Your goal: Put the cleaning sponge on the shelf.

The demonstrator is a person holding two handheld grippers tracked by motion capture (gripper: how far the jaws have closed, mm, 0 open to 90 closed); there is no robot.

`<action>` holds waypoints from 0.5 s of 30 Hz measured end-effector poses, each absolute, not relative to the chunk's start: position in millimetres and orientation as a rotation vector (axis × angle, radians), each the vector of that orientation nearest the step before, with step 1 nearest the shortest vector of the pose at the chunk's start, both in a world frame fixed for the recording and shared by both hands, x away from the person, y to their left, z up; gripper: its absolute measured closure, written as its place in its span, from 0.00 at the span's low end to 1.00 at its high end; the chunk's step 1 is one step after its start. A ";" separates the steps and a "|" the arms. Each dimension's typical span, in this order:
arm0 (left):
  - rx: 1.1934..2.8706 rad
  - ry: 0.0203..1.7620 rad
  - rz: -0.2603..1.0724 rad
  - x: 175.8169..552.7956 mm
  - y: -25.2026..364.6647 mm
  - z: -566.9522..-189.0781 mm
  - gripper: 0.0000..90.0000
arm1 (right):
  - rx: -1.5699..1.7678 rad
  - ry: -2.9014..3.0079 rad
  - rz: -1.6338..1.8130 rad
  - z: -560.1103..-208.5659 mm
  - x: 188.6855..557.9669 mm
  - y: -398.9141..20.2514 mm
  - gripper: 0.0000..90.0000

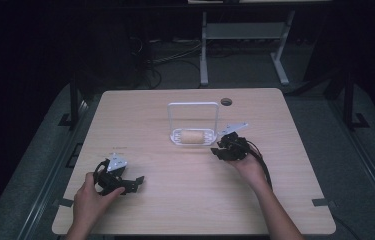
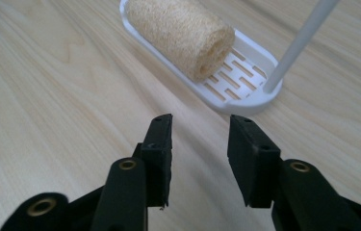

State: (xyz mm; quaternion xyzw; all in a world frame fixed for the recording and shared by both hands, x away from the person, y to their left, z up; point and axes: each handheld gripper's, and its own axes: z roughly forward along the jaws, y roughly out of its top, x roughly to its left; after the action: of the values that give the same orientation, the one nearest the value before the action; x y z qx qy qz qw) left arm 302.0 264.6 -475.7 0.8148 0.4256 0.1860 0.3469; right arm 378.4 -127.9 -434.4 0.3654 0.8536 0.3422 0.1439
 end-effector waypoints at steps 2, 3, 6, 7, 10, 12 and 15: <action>2.114 1.104 0.483 302.0 264.6 -475.7 0.14 | 1.066 2.450 0.991 -434.3 373.5 -133.6 0.60; 2.114 1.104 0.483 302.0 264.6 -475.7 0.14 | 1.066 2.447 0.996 -434.6 372.7 -135.3 0.58; 2.114 1.104 0.483 302.0 264.6 -475.7 0.14 | 1.085 2.438 0.997 -435.2 369.6 -140.2 0.53; 2.114 1.104 0.483 302.0 264.6 -475.7 0.14 | 1.094 2.433 0.999 -435.5 368.2 -142.2 0.50; 2.114 1.104 0.483 302.0 264.6 -475.7 0.14 | 1.109 2.415 1.011 -436.4 363.8 -149.6 0.45; 2.114 1.104 0.482 302.0 264.6 -475.7 0.14 | 1.123 2.410 1.015 -436.6 361.3 -152.9 0.43; 2.115 1.104 0.482 302.0 264.6 -475.7 0.14 | 1.137 2.404 1.026 -437.7 355.9 -159.2 0.39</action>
State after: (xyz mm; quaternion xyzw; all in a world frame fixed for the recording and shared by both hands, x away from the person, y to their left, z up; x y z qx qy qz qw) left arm 302.0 264.6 -475.7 0.8150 0.4254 0.1859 0.3467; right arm 355.9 -159.2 -437.7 0.3948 0.8345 0.3561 0.1451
